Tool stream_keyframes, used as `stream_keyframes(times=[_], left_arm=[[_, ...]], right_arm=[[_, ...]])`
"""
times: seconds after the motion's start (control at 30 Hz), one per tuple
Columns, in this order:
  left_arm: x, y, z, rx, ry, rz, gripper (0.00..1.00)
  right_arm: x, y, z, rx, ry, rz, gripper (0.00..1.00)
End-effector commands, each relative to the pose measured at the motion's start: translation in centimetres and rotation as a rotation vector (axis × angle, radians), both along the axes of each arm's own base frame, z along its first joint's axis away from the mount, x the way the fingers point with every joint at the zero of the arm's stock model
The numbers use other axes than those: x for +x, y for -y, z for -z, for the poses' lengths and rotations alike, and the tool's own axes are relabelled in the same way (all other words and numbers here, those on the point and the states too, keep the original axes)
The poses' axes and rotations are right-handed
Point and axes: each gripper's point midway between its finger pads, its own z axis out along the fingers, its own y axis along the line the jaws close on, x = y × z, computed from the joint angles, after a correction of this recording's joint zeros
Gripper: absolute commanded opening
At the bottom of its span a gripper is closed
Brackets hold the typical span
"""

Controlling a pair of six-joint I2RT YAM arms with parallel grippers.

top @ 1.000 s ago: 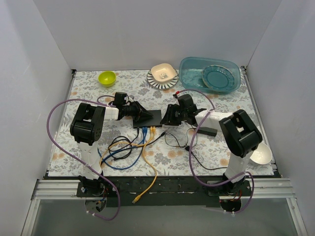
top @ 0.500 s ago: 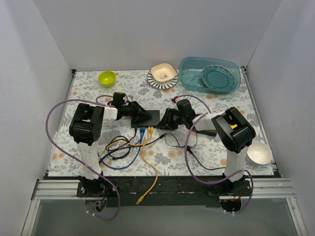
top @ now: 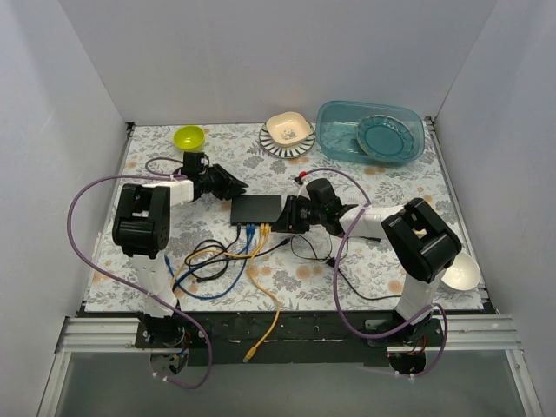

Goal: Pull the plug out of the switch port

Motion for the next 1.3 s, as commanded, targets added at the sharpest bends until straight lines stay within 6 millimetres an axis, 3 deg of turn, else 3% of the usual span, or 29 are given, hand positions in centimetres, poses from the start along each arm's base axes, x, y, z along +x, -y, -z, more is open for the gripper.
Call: stream_keyframes(times=[0.0, 0.03, 0.2, 0.4, 0.43, 0.5, 0.57, 0.67, 0.8, 0.93, 1.0, 1.13, 1.27], left_arm=[[2.8, -1.6, 1.5, 0.126, -0.001, -0.032, 0.25], [2.4, -1.7, 3.4, 0.134, -0.048, -0.023, 0.25], [1.6, -1.8, 6.1, 0.161, -0.107, -0.004, 0.25], [-1.0, -1.0, 5.8, 0.154, -0.119, 0.038, 0.23], [-2.3, -1.0, 6.3, 0.151, -0.141, 0.045, 0.23], [-3.2, -0.9, 5.2, 0.137, -0.125, 0.050, 0.22], [-4.9, -1.2, 5.5, 0.137, -0.145, 0.038, 0.22], [-6.3, -1.7, 5.0, 0.149, -0.141, 0.020, 0.22], [-6.3, -3.0, 4.2, 0.174, -0.133, -0.024, 0.22], [-4.6, -6.2, 3.1, 0.229, -0.122, -0.125, 0.24], [-3.6, -6.7, 1.9, 0.234, -0.091, -0.136, 0.24], [-1.8, -4.7, -1.1, 0.132, -0.018, -0.086, 0.25], [-2.5, -0.5, -2.5, -0.002, 0.010, 0.061, 0.26]], right_arm=[[0.0, 0.5, 1.1, -0.074, -0.008, -0.023, 0.36], [0.0, 0.6, 1.6, -0.087, -0.019, -0.025, 0.35], [0.4, 0.8, 3.7, -0.150, -0.060, -0.018, 0.33], [3.1, 0.9, 5.2, -0.209, -0.059, 0.043, 0.33], [4.3, 0.4, 4.5, -0.198, -0.041, 0.053, 0.32], [5.4, 0.4, 5.3, -0.220, -0.041, 0.062, 0.33], [6.8, 0.0, 5.2, -0.222, -0.028, 0.069, 0.32], [7.9, -0.3, 5.1, -0.221, -0.021, 0.066, 0.32], [8.1, -0.1, 5.1, -0.237, -0.014, 0.060, 0.32], [7.6, 0.8, 4.6, -0.261, 0.012, 0.065, 0.33], [7.4, 1.1, 4.3, -0.255, 0.014, 0.063, 0.34], [6.6, 1.0, 4.5, -0.201, -0.017, 0.029, 0.39], [6.0, 0.1, 3.4, -0.108, -0.034, 0.012, 0.42]])
